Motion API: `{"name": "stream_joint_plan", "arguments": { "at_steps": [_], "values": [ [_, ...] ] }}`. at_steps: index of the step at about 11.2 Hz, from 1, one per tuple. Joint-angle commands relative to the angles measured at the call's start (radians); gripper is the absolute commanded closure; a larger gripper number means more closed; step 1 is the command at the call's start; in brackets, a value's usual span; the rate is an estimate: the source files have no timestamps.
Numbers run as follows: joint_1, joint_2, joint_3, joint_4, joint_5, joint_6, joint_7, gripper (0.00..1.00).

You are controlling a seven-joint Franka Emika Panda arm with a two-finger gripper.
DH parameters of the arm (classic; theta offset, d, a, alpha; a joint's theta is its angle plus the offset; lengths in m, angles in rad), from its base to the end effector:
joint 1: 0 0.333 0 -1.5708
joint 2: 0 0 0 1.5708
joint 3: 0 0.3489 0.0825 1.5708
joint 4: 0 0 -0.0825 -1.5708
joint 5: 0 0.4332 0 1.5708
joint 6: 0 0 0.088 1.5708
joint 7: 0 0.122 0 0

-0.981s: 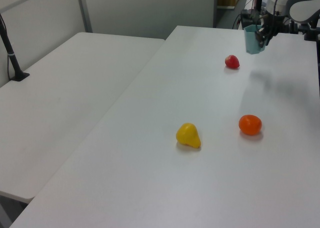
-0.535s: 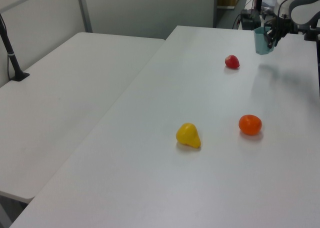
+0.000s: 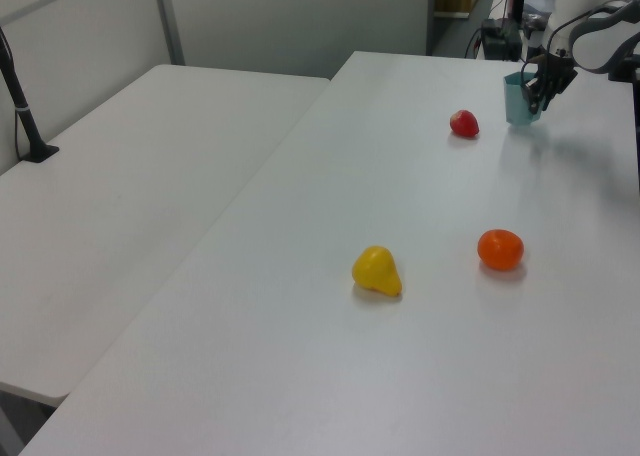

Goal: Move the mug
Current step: 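Lower the teal mug onto the table and open the gripper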

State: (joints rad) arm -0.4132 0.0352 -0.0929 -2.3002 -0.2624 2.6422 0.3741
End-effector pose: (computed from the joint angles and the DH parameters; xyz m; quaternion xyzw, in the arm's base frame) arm 0.5139 -0.2791 0.3483 0.9307 -0.3231 0.1457 0.0909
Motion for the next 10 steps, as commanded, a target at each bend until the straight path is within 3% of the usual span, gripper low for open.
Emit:
{"name": "stream_joint_plan", "arguments": {
  "at_steps": [1, 6, 8, 10],
  "values": [
    [0.005, 0.017, 0.001, 0.001, 0.022, 0.047, 0.011, 0.87],
    [0.001, 0.031, 0.001, -0.001, 0.023, 0.045, 0.011, 0.69],
    [0.001, 0.031, 0.001, -0.002, 0.023, 0.039, 0.009, 0.52],
    [-0.001, 0.022, 0.001, -0.002, 0.023, 0.030, 0.009, 0.29]
  ]
}}
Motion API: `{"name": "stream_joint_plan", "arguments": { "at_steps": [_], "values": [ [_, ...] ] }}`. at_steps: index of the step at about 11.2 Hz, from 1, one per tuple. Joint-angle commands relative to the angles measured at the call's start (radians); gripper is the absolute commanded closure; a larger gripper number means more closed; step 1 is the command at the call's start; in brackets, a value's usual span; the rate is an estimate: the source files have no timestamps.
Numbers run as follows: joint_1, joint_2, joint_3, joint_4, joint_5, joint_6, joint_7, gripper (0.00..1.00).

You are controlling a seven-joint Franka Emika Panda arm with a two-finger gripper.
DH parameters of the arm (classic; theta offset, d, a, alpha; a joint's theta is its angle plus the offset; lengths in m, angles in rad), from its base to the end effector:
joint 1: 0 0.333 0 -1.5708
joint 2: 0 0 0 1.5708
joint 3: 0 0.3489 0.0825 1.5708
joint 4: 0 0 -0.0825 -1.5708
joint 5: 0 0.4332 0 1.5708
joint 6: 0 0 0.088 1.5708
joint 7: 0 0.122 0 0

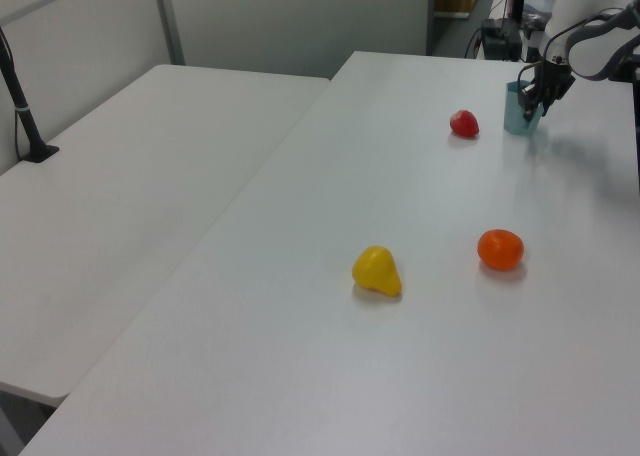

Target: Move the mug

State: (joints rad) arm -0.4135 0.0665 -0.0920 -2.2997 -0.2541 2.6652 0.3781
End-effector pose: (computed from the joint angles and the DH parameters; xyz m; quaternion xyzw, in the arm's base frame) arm 0.5165 -0.2793 0.3330 0.9306 -0.3260 0.1424 0.0865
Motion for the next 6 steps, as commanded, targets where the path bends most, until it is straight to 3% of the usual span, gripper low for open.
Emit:
{"name": "stream_joint_plan", "arguments": {
  "at_steps": [1, 3, 4, 6],
  "values": [
    [-0.001, -0.016, -0.002, 0.000, 0.015, -0.011, 0.005, 0.23],
    [0.001, -0.057, 0.000, 0.003, 0.015, -0.071, -0.002, 0.11],
    [0.007, -0.072, 0.000, 0.022, 0.015, -0.102, -0.002, 0.00],
    [0.025, -0.074, 0.015, 0.103, 0.016, -0.227, -0.004, 0.00]
  ]
}}
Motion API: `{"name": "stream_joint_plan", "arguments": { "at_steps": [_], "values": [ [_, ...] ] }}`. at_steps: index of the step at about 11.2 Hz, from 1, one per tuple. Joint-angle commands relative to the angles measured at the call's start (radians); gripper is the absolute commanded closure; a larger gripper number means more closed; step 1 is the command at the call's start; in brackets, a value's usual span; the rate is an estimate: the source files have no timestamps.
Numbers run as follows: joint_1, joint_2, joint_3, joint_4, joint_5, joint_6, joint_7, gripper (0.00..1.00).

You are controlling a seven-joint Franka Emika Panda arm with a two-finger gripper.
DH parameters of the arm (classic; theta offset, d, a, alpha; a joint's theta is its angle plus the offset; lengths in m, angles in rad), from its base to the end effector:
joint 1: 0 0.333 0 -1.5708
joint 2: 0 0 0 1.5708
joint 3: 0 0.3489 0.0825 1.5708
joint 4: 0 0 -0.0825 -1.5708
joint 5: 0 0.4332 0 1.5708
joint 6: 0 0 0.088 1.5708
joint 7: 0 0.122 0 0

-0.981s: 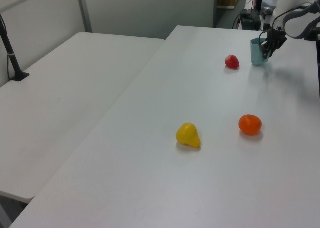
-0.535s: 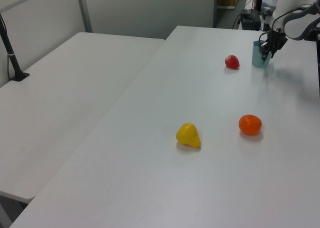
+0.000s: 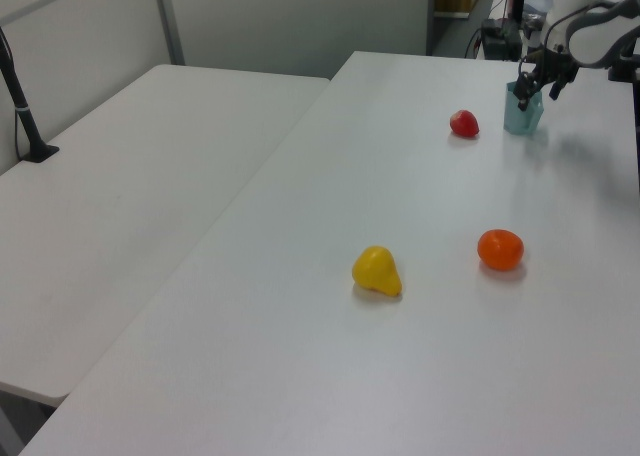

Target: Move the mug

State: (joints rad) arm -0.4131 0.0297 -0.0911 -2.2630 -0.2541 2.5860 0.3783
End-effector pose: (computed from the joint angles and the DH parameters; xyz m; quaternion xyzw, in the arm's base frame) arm 0.5194 -0.2835 0.3634 0.9286 -0.3314 0.1394 0.0921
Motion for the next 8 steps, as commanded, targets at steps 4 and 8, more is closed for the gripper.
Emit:
{"name": "stream_joint_plan", "arguments": {
  "at_steps": [4, 8],
  "values": [
    [0.066, -0.057, 0.088, 0.305, 0.157, -0.552, -0.099, 0.00],
    [0.089, -0.115, 0.146, 0.560, 0.355, -1.003, -0.271, 0.00]
  ]
}}
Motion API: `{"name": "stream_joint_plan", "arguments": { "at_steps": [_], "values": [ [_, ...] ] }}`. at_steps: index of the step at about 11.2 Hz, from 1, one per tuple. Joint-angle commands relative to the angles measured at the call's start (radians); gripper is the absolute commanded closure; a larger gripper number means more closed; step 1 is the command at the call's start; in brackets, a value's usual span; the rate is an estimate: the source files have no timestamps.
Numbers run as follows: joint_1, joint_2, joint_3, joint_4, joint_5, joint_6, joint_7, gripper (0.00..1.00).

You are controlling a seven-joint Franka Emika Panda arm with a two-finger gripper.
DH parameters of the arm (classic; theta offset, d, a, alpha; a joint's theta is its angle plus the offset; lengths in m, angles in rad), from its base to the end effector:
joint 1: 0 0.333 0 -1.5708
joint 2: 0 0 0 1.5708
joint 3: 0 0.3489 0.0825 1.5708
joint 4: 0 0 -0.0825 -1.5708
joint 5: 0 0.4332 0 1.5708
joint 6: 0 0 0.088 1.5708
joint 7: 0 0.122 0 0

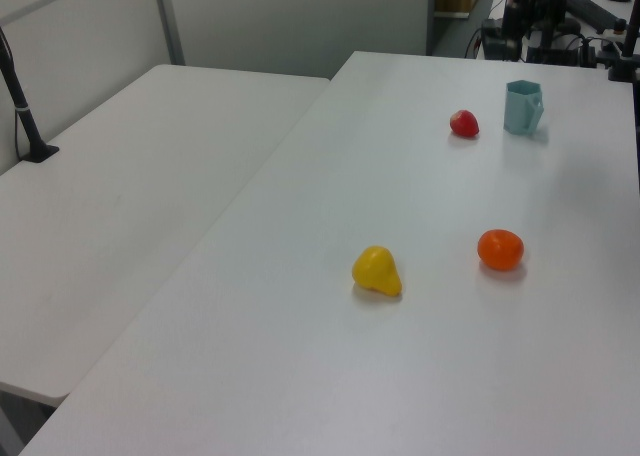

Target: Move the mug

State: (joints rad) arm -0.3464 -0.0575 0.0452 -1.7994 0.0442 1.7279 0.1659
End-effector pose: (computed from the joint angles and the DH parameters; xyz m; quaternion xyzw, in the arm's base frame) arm 0.5646 -0.1698 0.5704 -0.9718 0.2349 0.0056 0.0209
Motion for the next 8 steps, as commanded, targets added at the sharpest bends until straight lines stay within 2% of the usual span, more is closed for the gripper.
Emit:
{"name": "stream_joint_plan", "arguments": {
  "at_steps": [1, 3, 5, 8],
  "values": [
    [0.047, -0.033, 0.015, 0.098, 0.057, -0.146, -0.054, 0.00],
    [0.070, -0.022, 0.010, 0.101, 0.052, -0.089, -0.069, 0.00],
    [0.072, 0.004, 0.002, 0.103, 0.045, 0.001, -0.145, 0.00],
    [0.080, 0.016, 0.001, 0.103, 0.037, 0.010, -0.169, 0.00]
  ]
}}
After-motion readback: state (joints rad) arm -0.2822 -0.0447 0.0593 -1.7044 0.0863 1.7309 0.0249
